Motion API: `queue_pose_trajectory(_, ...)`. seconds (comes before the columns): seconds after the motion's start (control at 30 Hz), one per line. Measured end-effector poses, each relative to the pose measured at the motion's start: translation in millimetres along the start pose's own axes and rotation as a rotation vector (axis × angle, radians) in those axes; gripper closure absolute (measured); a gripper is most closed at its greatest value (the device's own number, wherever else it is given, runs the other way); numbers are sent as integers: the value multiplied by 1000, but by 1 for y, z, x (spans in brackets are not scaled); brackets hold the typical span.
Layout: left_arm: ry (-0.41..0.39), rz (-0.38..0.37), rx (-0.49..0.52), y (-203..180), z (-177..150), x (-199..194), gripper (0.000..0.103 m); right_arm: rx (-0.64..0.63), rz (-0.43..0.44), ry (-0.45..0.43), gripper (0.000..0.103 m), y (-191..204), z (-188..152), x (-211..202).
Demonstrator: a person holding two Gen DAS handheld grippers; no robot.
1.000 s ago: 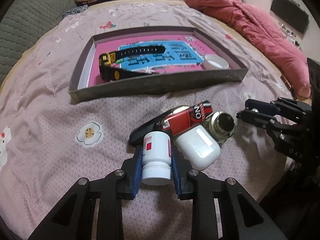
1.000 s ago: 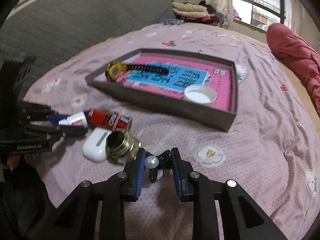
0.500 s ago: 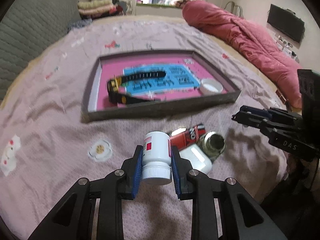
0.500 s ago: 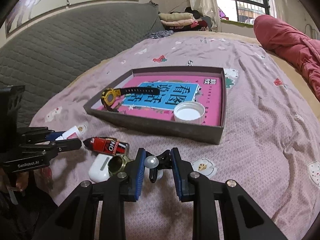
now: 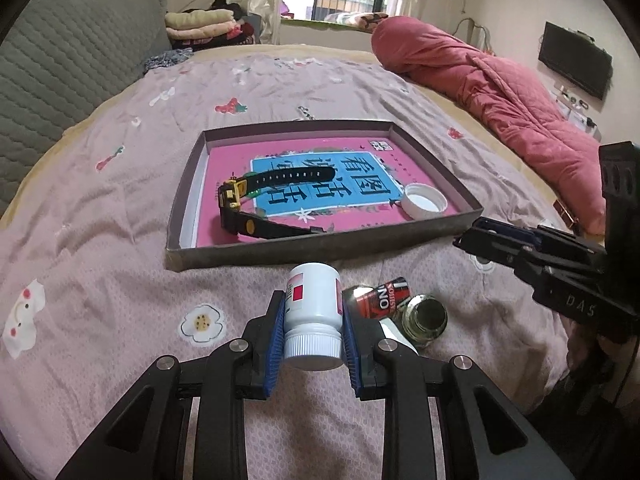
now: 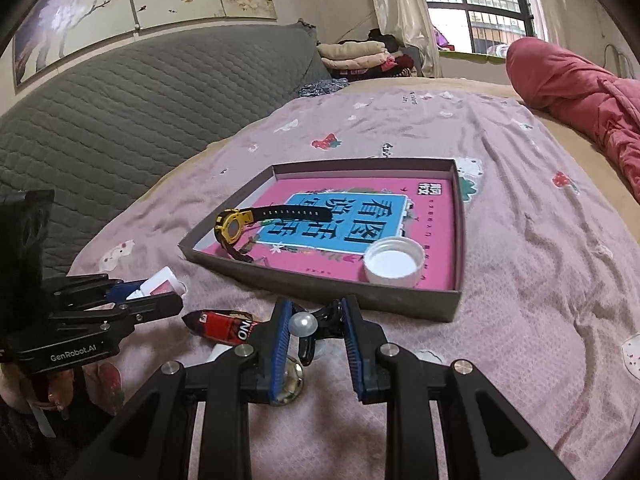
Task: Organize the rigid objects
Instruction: 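Lift the pill bottle with the left tool while the right tool grasps the metal part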
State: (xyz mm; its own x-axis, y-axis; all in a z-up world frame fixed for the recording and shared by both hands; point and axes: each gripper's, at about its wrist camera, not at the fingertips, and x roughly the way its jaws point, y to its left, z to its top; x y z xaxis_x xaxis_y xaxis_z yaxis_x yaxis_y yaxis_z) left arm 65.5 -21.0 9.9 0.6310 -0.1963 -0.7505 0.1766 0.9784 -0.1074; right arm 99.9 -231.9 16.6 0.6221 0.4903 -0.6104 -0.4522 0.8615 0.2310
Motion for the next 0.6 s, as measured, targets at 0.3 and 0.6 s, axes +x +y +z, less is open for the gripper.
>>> queue_pose_trajectory(0.3, -40, 41, -38, 20, 12, 0, 76, -22, 12, -25, 77, 17, 7, 6)
queue_pose_trajectory(0.6, -70, 79, -52, 32, 22, -1, 76, 1, 7, -51, 77, 16, 15, 6)
